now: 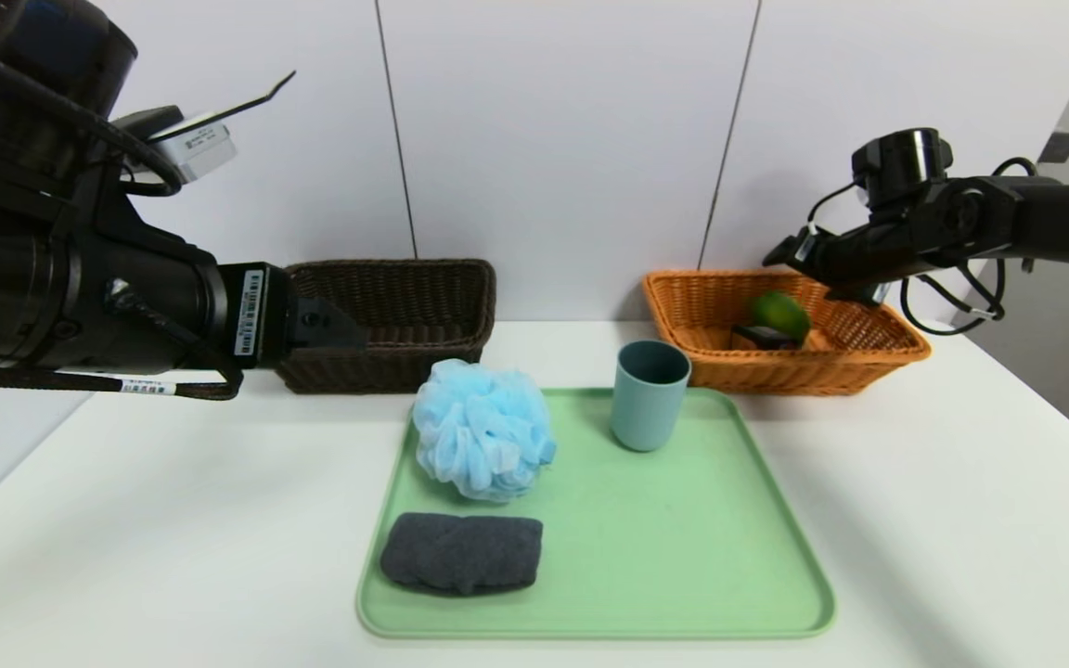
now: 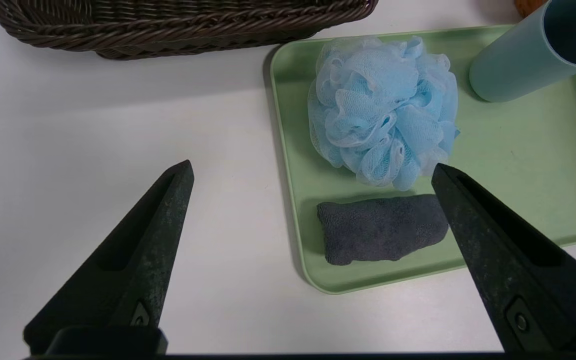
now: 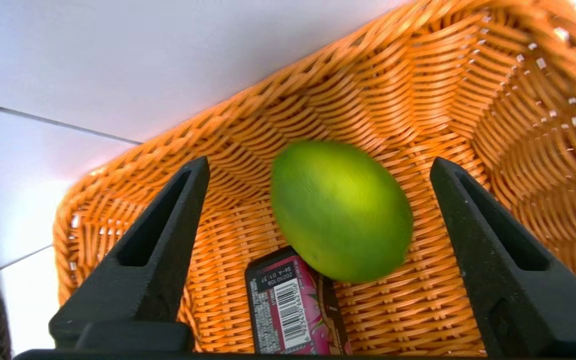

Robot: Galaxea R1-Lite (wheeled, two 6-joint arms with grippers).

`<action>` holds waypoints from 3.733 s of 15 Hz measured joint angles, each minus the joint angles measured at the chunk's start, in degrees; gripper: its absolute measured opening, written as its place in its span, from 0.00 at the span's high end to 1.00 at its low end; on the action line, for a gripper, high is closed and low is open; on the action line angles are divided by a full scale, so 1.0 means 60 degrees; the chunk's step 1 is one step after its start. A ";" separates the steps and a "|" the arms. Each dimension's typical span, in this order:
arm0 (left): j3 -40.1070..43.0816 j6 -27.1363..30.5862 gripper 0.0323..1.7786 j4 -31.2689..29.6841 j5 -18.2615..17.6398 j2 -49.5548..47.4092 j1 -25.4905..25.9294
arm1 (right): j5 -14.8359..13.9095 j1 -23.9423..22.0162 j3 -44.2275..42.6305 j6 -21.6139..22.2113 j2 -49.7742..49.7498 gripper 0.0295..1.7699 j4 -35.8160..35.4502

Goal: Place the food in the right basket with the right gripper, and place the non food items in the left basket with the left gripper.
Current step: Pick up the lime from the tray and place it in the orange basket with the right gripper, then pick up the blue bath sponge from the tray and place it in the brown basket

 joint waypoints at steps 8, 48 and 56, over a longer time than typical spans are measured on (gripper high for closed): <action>-0.0908 -0.0514 0.05 -0.1461 -0.0024 0.0274 -0.0091 | -0.0087 0.1223 0.0073 -0.0382 -0.3245 0.07 0.2280; -0.5203 -0.1282 0.05 0.2649 0.1410 0.6624 -0.1760 | 0.1321 0.0823 0.5130 -0.0317 -0.8454 0.04 0.3722; -0.5199 -0.1428 0.05 0.2627 0.0857 0.7377 -0.1760 | 0.1294 0.0813 0.5189 -0.0323 -0.8739 0.04 0.3740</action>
